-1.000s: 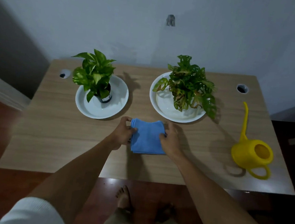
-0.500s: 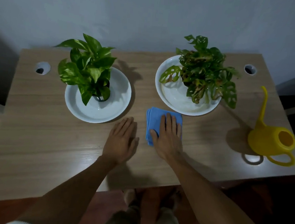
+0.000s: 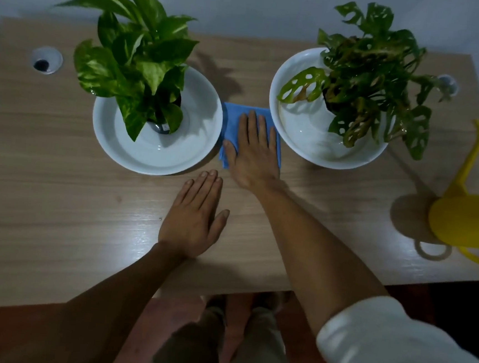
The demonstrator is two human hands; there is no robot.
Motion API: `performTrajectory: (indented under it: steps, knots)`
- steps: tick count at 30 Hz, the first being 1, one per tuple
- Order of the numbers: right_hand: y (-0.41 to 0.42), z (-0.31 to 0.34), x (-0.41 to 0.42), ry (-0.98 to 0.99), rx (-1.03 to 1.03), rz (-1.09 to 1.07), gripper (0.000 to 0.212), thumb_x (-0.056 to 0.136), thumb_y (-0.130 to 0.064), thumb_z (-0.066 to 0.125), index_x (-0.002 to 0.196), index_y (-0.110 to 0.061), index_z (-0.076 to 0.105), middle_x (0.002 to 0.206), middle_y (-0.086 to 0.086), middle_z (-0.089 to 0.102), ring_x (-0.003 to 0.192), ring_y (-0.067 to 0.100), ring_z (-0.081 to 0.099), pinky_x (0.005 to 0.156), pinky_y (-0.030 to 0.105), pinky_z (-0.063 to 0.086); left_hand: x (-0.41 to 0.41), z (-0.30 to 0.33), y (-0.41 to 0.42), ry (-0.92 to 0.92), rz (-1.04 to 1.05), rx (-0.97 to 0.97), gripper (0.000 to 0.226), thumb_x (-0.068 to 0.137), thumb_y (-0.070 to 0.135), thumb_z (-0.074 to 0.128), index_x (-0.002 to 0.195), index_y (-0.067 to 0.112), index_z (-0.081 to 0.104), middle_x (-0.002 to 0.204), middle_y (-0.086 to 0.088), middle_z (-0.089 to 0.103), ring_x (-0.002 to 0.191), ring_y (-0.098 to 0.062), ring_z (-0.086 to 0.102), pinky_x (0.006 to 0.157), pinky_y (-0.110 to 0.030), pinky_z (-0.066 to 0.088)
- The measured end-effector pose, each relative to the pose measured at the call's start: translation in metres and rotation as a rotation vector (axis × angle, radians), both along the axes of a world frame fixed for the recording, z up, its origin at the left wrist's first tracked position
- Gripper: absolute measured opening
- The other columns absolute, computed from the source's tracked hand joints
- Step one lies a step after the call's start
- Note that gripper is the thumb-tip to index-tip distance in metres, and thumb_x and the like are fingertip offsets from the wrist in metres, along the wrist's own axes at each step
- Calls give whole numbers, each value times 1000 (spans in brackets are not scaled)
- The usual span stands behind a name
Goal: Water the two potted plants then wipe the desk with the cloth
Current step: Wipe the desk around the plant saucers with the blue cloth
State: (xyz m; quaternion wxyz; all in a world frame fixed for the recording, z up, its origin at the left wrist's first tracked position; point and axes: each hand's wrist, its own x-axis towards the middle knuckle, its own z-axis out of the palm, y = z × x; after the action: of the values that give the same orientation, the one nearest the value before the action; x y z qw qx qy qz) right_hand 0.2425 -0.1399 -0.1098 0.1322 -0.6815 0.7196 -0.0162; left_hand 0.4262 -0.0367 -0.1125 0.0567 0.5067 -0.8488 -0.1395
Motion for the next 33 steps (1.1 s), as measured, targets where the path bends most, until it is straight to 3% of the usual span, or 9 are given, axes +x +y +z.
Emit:
performTrajectory:
  steps: [6,12,18,33]
  knots:
    - [59,-1,-39,33,-14,59,68,110,-48,18,168,-14,9,176,8,8,164,26,5,132,46,-2,1,2,1,-26,-3,7,69,106,48,37,163,10,24,172,-9,19,162,-21,11,132,-41,8]
    - [98,-2,-40,99,-31,-75,68,110,-45,17,166,-6,18,173,17,19,162,30,13,132,53,10,1,4,2,-8,7,18,69,106,47,37,162,10,25,172,-9,20,161,-20,13,131,-45,14]
    - [22,1,-4,34,-26,13,70,109,-47,12,167,-7,12,175,15,8,163,29,4,132,52,4,-2,1,5,-11,30,-16,68,106,45,38,162,7,26,172,-10,20,161,-20,12,131,-46,15]
    - [-157,0,0,-16,-16,-226,72,111,-45,20,165,1,3,174,20,-1,162,38,-4,131,51,-1,-4,-3,2,81,126,-101,64,102,39,53,157,8,39,167,-9,33,158,-23,26,127,-48,27]
